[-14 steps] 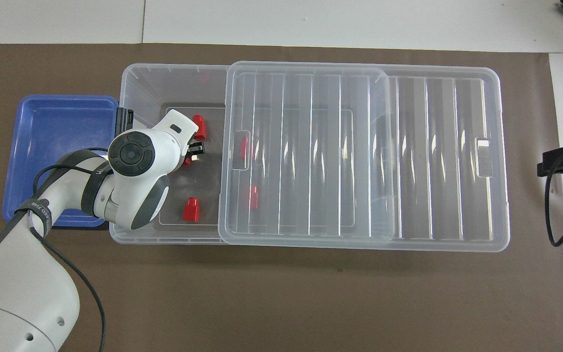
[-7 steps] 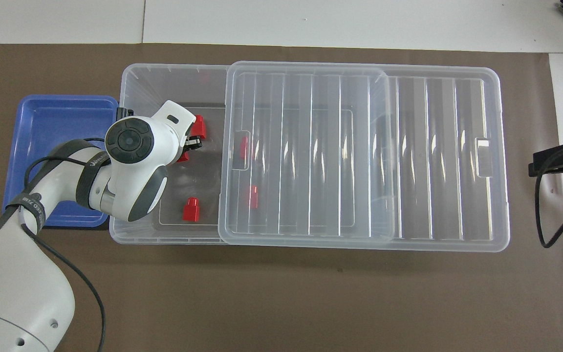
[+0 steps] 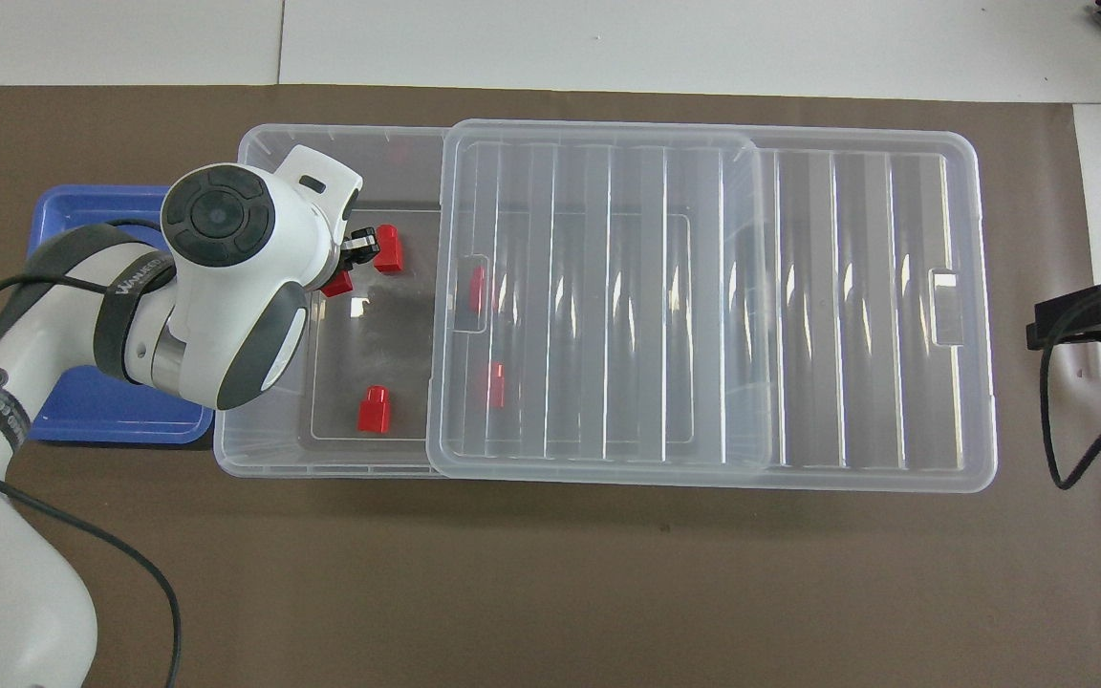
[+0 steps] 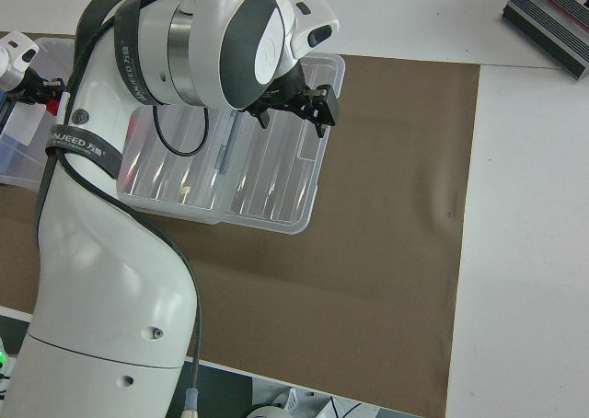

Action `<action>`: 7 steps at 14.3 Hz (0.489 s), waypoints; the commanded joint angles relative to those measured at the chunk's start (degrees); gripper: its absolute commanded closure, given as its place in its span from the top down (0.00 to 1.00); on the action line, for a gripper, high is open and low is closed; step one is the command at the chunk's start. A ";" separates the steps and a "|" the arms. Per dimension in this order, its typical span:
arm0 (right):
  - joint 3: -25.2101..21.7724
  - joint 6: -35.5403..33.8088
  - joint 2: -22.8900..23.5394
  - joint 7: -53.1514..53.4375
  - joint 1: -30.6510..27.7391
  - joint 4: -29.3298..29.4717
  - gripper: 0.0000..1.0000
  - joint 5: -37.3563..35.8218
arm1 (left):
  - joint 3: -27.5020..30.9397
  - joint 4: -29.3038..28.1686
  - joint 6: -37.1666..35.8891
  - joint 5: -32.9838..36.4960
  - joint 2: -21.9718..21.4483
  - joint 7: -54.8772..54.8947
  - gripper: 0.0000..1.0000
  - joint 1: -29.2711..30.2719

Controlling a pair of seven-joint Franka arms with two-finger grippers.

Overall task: Place red block in blue tray from box
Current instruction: 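Lift the red block and carry it over the blue tray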

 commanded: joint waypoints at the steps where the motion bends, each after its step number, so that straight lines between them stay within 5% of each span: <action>1: 0.61 -0.62 -0.48 0.37 -1.28 -0.28 1.00 1.01 | 0.60 1.64 -7.84 -1.75 -3.99 -1.36 0.00 -1.86; 4: 0.78 -0.71 -0.65 0.19 -0.67 0.25 1.00 0.05 | 0.34 2.07 -9.96 -3.69 -6.02 -4.60 0.00 -1.95; 7: 1.05 0.52 -0.57 0.28 -0.67 0.07 1.00 0.04 | 0.51 6.19 -21.00 -3.25 -9.52 0.36 0.00 -1.34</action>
